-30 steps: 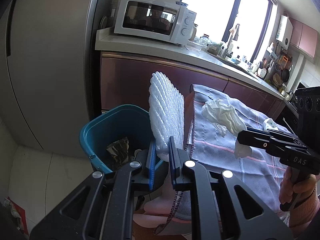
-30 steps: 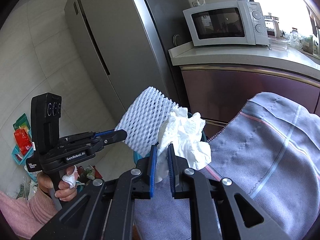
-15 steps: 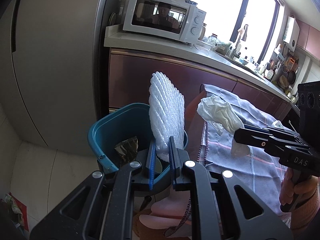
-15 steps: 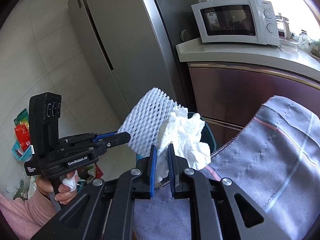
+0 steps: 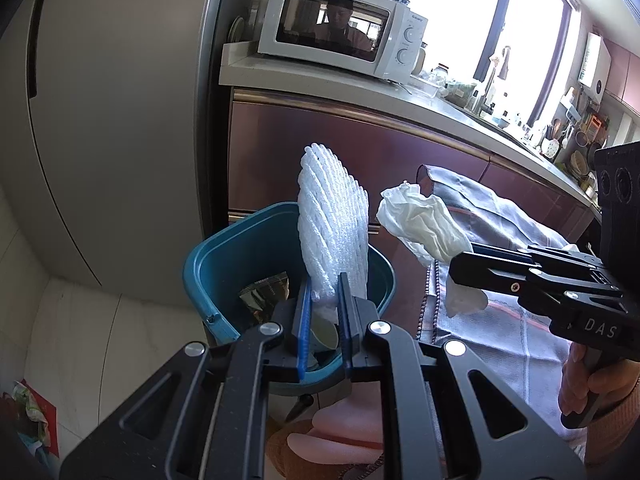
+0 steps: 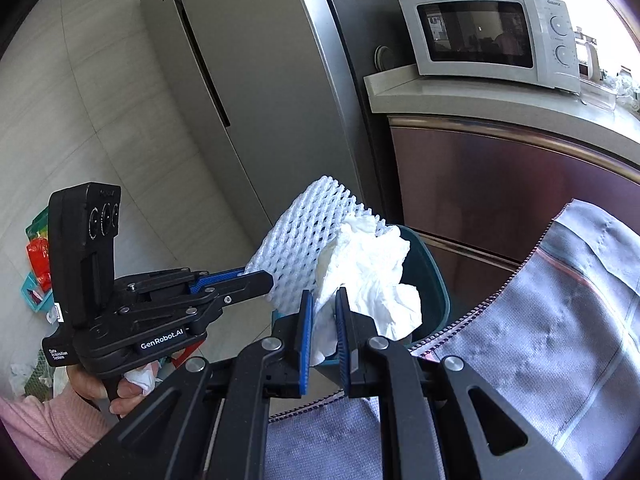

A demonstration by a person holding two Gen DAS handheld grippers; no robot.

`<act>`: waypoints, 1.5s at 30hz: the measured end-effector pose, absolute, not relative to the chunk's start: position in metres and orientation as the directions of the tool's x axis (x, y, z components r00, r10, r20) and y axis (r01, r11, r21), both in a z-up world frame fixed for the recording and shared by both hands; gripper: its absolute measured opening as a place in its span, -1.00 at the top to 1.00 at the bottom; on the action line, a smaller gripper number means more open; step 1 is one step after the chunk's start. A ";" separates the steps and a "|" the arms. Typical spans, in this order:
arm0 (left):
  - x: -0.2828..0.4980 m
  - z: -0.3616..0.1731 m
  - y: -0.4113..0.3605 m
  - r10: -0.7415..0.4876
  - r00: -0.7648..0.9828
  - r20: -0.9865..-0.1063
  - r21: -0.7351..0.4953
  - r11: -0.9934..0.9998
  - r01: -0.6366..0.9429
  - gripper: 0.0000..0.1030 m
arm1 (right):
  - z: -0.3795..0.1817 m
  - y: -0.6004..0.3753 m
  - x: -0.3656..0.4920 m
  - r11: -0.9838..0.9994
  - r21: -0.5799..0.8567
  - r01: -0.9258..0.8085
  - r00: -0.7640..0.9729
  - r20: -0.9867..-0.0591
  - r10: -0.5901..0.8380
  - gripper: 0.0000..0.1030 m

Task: Collect trash
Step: 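Carry foam net and tissue to the teal bin and open both tools, then move both tools back over the table toward the paper cup and wrapper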

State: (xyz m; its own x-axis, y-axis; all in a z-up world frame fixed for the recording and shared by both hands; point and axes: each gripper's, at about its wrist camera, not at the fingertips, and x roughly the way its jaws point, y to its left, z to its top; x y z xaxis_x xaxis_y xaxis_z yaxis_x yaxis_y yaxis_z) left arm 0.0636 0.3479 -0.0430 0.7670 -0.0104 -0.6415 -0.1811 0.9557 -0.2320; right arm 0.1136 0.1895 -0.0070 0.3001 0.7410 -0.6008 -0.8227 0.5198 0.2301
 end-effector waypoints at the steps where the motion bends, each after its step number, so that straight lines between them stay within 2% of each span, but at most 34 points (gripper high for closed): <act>1: 0.065 -0.044 0.349 -0.008 0.766 -0.643 -0.231 0.955 -0.185 0.75 | -0.008 0.192 0.115 0.519 0.229 -0.823 0.297 -0.605 0.739 0.80; 15: 0.094 -0.076 0.361 0.032 0.708 -0.706 -0.203 0.948 -0.245 0.75 | -0.033 0.242 0.142 0.534 0.184 -0.825 0.270 -0.701 0.660 0.80; 25: 0.118 -0.111 0.370 0.016 0.659 -0.752 -0.209 0.942 -0.262 0.75 | -0.053 0.270 0.161 0.565 0.147 -0.812 0.267 -0.766 0.584 0.80; 29: 0.126 -0.123 0.372 0.013 0.638 -0.770 -0.209 0.940 -0.270 0.70 | -0.063 0.275 0.169 0.582 0.149 -0.800 0.255 -0.793 0.554 0.69; 40: 0.136 -0.143 0.372 -0.008 0.619 -0.785 -0.229 0.932 -0.280 0.68 | -0.070 0.262 0.173 0.613 0.174 -0.770 0.258 -0.794 0.550 0.64; 45: 0.128 -0.132 0.367 -0.008 0.653 -0.757 -0.237 0.935 -0.264 0.53 | -0.062 0.246 0.167 0.616 0.189 -0.765 0.275 -0.769 0.577 0.61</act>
State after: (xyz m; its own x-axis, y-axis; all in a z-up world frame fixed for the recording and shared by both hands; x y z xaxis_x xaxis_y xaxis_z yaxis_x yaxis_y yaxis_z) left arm 0.1279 0.3673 -0.1319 0.6532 -0.0079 -0.7571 -0.2636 0.9350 -0.2372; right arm 0.1670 0.2456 -0.0617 0.2747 0.5770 -0.7692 -0.7649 0.6159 0.1888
